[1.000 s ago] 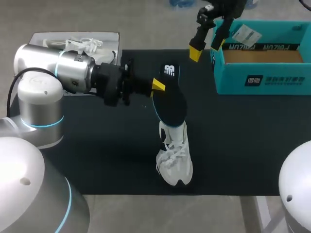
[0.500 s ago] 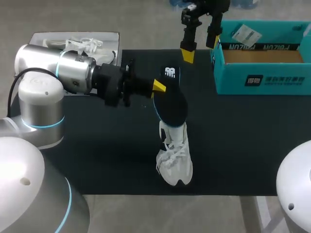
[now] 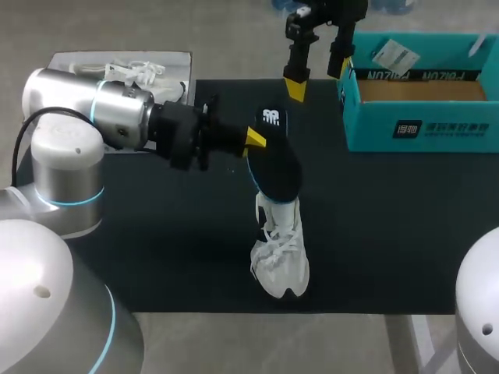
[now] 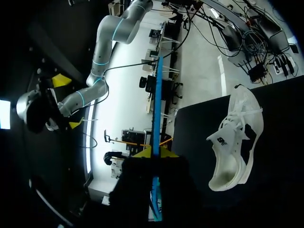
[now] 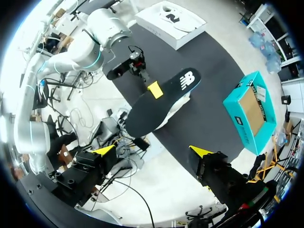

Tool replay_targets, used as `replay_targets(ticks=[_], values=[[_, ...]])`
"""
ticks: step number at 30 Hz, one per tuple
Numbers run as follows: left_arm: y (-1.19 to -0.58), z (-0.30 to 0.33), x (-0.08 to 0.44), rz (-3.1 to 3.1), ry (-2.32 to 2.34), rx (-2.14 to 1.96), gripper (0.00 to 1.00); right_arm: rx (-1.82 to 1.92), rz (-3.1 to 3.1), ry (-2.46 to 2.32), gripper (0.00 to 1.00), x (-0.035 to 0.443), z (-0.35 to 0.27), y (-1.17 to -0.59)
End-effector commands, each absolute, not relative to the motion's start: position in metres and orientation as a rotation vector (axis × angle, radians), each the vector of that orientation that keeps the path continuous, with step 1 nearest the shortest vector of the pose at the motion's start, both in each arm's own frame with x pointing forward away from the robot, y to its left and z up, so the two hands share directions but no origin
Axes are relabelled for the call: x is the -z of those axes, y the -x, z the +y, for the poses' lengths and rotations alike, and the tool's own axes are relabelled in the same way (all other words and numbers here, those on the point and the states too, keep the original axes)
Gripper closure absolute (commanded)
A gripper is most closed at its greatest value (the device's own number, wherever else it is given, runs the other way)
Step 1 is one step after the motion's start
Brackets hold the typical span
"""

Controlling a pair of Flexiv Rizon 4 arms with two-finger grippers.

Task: Take the shoe out of the shoebox, open the shoe tongue, remove and reinsert the insole, then place the shoe into the shoebox

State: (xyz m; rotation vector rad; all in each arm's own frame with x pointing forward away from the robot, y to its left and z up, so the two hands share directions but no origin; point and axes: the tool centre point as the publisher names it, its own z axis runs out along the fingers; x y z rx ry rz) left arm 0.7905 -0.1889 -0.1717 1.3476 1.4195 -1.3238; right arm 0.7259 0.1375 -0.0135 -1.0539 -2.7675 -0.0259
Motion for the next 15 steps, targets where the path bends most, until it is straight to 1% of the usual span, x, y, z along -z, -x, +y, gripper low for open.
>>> replay_targets(ticks=[1,12,15], values=[[-0.786,-0.191,0.170,1.428,-1.343,1.312,1.00,0.027,-2.769,1.055,0.00,0.014,0.136,-0.726],[-0.786,-0.191,0.170,1.428,-1.343,1.312,1.00,0.027,-2.769,1.055,0.00,0.014,0.136,-0.726],[-0.798,-0.187,0.169,1.624,-1.296,1.619,1.00,0.027,-2.769,1.055,0.00,0.014,0.136,-0.726]])
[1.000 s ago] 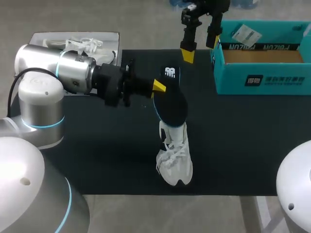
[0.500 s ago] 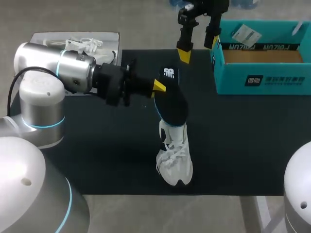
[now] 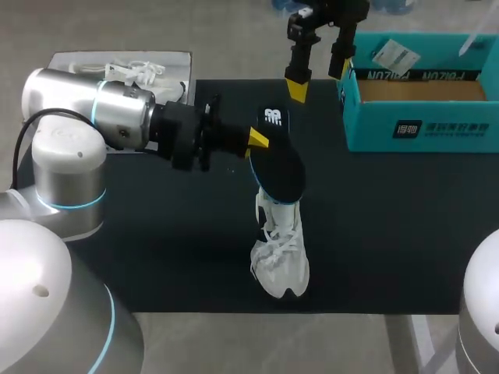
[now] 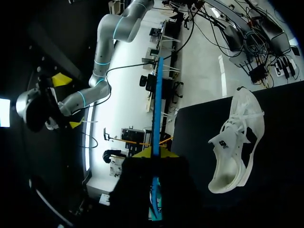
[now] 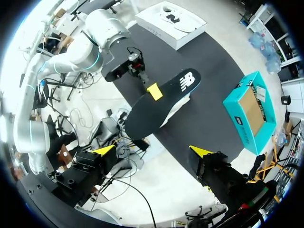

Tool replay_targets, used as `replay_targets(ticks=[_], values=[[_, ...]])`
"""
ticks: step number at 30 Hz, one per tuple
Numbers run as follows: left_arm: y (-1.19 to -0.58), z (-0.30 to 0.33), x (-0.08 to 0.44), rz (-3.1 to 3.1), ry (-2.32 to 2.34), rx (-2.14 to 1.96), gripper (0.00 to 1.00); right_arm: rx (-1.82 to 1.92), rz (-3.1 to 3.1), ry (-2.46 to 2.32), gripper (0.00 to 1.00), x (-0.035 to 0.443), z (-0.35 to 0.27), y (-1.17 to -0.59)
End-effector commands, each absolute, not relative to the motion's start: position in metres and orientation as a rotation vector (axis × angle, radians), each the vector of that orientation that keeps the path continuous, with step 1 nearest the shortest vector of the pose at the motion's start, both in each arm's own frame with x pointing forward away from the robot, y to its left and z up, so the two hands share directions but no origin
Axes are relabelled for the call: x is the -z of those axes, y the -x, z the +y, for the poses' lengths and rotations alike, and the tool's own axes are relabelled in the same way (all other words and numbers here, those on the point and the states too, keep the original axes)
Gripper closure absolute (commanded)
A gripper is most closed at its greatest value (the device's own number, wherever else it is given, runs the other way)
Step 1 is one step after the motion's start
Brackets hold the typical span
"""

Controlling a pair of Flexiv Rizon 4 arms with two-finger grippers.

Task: Take the shoe out of the shoebox, open the shoe tongue, remove and reinsert the insole, then place the shoe into the shoebox

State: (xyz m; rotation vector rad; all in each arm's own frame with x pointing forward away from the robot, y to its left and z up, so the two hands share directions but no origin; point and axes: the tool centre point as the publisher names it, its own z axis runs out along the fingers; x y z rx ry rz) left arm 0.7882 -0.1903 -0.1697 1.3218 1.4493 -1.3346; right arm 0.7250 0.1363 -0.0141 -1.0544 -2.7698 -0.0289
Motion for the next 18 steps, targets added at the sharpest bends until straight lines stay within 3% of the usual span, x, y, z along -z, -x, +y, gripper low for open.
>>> replay_targets(ticks=[1,14,18], values=[[-0.799,-0.187,0.169,1.710,-1.285,1.666,1.00,0.027,-2.769,1.055,0.00,0.014,0.136,-0.726],[-0.779,-0.177,0.166,1.823,-1.164,2.326,1.00,0.027,-2.769,1.055,0.00,0.014,0.136,-0.726],[-0.775,-0.175,0.167,1.783,-1.122,2.365,1.00,0.027,-2.769,1.055,0.00,0.014,0.136,-0.726]])
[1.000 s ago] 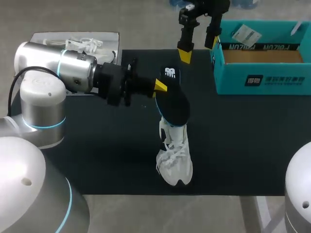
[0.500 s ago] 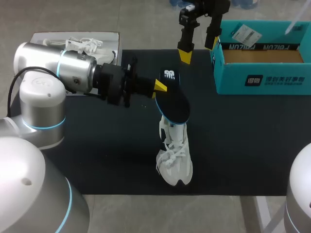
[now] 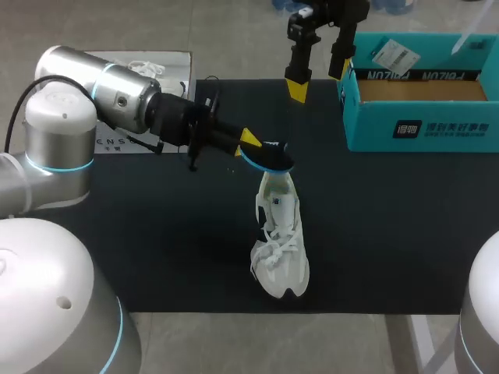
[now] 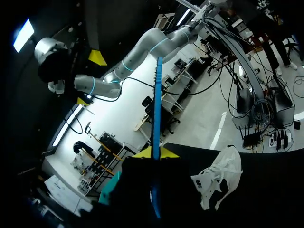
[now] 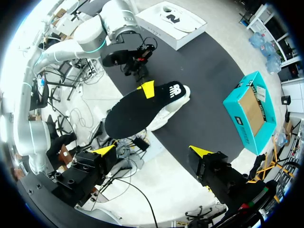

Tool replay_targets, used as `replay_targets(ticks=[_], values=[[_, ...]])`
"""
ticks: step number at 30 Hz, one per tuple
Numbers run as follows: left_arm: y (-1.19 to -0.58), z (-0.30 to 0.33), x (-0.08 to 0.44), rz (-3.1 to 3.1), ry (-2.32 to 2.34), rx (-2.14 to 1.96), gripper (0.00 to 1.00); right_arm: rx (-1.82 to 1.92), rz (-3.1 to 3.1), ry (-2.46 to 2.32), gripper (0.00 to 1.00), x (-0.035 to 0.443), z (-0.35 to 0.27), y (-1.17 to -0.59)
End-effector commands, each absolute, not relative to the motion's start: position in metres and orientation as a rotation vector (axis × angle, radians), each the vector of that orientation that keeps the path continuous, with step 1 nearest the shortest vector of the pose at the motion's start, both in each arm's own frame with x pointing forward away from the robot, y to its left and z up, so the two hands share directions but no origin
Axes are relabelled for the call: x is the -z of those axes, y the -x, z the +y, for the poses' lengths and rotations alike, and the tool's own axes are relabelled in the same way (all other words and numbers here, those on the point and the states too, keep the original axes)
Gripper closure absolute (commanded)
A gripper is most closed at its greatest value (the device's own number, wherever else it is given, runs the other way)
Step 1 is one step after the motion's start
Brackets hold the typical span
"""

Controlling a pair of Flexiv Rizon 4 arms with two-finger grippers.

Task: Take the shoe out of the shoebox, open the shoe tongue, remove and reinsert the insole, then place the shoe into the shoebox

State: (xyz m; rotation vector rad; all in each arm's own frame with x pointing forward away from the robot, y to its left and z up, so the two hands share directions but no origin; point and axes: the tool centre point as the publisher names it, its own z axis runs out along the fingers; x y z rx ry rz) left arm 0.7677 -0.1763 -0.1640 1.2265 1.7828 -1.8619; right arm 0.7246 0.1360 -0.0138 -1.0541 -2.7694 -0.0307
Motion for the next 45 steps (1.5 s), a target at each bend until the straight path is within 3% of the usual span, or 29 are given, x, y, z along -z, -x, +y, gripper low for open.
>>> replay_targets(ticks=[1,28,45], values=[[-0.774,-0.175,0.167,1.778,-1.117,2.362,1.00,0.027,-2.769,1.055,0.00,0.014,0.136,-0.726],[-0.762,-0.175,0.166,1.671,-1.119,2.287,1.00,0.027,-2.769,1.055,0.00,0.014,0.136,-0.726],[-0.754,-0.169,0.159,2.138,-0.249,2.540,1.00,0.027,-2.769,1.055,0.00,0.014,0.136,-0.726]])
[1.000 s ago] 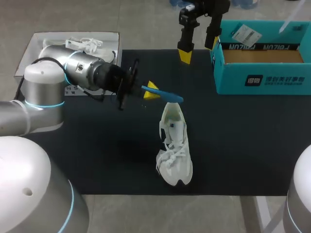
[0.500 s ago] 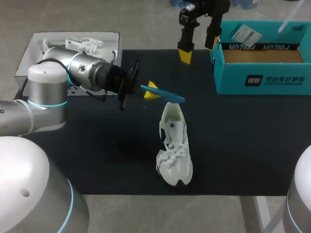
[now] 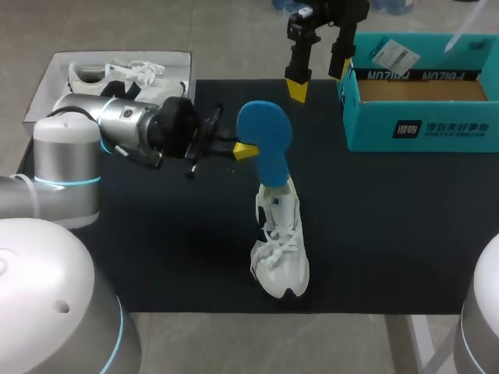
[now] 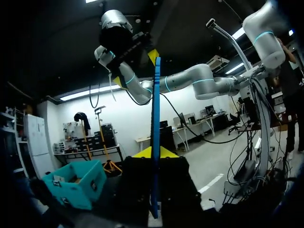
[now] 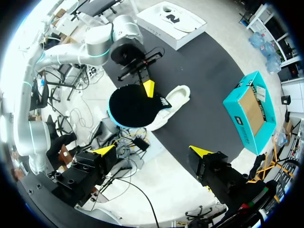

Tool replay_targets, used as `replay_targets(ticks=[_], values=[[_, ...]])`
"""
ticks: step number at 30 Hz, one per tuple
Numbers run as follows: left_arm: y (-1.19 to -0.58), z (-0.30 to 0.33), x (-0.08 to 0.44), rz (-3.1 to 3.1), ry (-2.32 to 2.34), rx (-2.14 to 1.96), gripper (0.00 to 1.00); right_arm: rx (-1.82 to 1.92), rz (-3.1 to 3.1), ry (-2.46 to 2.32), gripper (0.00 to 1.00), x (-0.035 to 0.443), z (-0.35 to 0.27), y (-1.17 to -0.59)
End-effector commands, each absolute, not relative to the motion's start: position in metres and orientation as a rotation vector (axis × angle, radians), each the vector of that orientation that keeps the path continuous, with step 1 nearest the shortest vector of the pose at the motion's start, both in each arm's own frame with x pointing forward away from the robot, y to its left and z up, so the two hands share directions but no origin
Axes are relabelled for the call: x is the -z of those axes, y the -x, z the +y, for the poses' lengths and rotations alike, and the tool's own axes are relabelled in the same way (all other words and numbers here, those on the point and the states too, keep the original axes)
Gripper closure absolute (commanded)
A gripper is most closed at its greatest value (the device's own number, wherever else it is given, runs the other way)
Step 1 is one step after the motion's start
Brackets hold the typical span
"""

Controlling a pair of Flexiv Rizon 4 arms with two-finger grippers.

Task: Take the shoe out of the shoebox, open the shoe tongue, remove and reinsert the insole, then place the shoe into the shoebox

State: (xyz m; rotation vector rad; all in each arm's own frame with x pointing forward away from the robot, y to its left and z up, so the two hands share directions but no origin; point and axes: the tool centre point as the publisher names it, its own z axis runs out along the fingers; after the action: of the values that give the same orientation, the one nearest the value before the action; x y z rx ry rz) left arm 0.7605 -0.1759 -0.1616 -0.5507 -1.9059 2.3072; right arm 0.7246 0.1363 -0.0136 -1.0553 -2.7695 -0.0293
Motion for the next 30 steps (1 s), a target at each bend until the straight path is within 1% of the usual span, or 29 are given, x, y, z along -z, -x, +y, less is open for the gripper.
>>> replay_targets(ticks=[1,3,5,21,25,30], values=[[-0.756,-0.168,0.160,-1.864,0.203,-2.247,1.00,0.027,-2.769,1.055,0.00,0.014,0.136,-0.726],[-0.759,-0.166,0.159,-1.814,0.151,-2.201,1.00,0.027,-2.769,1.055,0.00,0.014,0.136,-0.726],[-0.759,-0.170,0.157,-1.661,0.351,-2.163,1.00,0.027,-2.769,1.055,0.00,0.014,0.136,-0.726],[-0.759,-0.170,0.157,-1.661,0.351,-2.163,1.00,0.027,-2.769,1.055,0.00,0.014,0.136,-0.726],[-0.756,-0.176,0.144,-1.846,0.134,-2.063,1.00,0.027,-2.769,1.055,0.00,0.014,0.136,-0.726],[-0.753,-0.176,0.133,-1.930,-0.124,-1.926,1.00,0.027,-2.769,1.055,0.00,0.014,0.136,-0.726]])
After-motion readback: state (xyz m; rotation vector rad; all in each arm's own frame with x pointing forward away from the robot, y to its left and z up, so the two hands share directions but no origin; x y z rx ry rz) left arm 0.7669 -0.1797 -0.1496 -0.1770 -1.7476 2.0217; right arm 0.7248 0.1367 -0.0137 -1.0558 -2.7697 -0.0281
